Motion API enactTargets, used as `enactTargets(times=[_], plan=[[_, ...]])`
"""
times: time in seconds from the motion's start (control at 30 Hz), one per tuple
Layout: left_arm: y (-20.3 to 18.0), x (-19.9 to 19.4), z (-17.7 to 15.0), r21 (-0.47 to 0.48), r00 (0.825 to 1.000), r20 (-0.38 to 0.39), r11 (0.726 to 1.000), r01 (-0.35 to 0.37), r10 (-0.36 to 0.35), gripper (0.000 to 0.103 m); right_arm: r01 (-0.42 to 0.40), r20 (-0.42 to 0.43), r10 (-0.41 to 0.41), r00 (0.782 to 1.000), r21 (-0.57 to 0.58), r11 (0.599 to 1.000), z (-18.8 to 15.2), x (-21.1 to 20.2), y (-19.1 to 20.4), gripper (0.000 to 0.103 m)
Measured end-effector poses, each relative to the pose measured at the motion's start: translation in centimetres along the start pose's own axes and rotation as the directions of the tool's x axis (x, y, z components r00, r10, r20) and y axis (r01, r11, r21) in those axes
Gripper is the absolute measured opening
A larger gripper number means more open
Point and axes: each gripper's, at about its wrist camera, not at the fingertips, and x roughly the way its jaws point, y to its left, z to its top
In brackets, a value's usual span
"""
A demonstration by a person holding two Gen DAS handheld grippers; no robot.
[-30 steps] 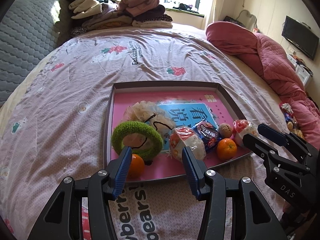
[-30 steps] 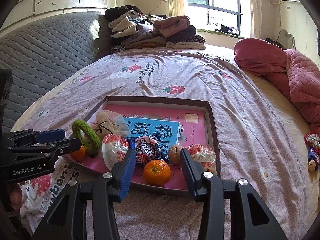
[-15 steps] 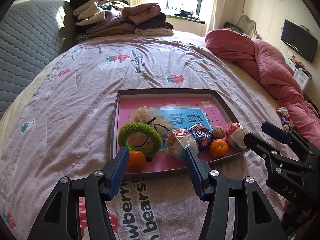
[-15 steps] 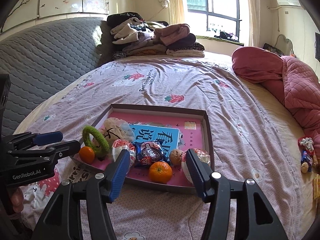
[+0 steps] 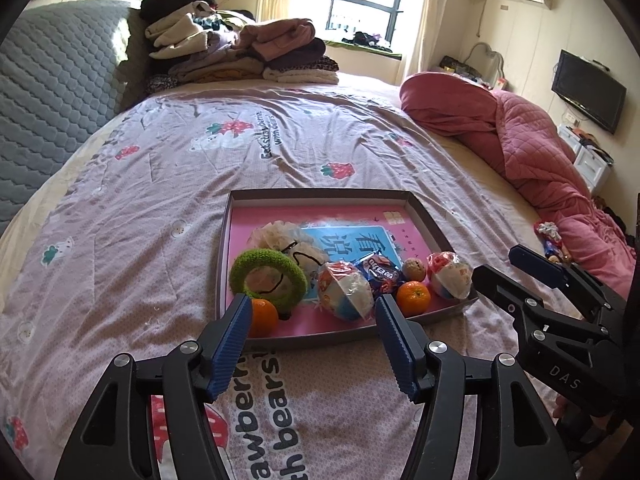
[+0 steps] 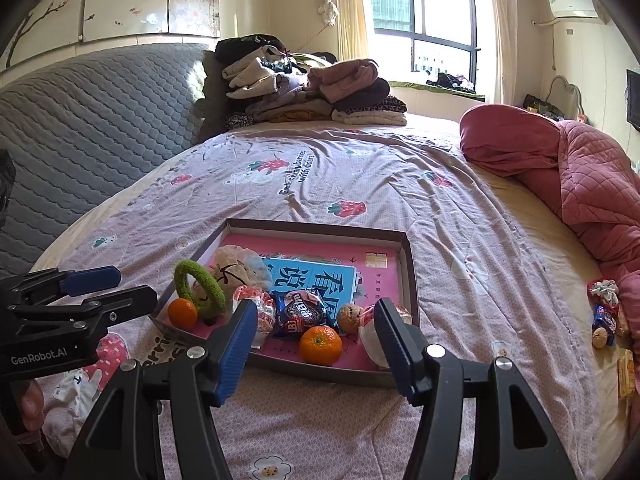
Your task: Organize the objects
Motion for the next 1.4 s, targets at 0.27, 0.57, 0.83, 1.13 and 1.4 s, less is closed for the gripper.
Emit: enactTargets(times=[0.27, 0.57, 0.83, 1.13, 1.4], plan=[[-0.3, -1.8, -0.6, -0.003, 0.999, 0.028, 1.000, -0.028, 0.028, 0.066, -0.006, 0.020, 0.006, 1.000, 0.001, 1.000, 0.0, -1.2, 0.2, 0.061], [-0.8, -4.1, -1.0, 0.008, 0.995, 0.075, 0.998, -0.062, 0.062, 0.066, 0.006, 0.045, -0.006, 0.999, -0.007, 1.000, -0.1, -2.8, 0.6, 0.065], [-1.6, -5.9, -1.5, 0.032, 0.990, 0.110, 0.996, -0.087, 0.083, 0.066, 0.018, 0.074, -0.017, 0.997, -0.013, 1.000, -0.2, -4.3, 0.9, 0.067], [-2.2, -7.4, -2.9, 0.040, 0.984, 0.148, 0.994, -0.105, 0.098, 0.066, 0.025, 0.085, -0.024, 0.996, -0.015, 1.000, -1.1, -5.4, 1.1, 0.067], [-2.3, -7.1, -4.0, 0.040, 0.986, 0.130, 0.993, -0.109, 0.103, 0.066, 0.035, 0.074, -0.034, 0.997, -0.010, 0.999, -2.3, -5.6, 0.8, 0.067]])
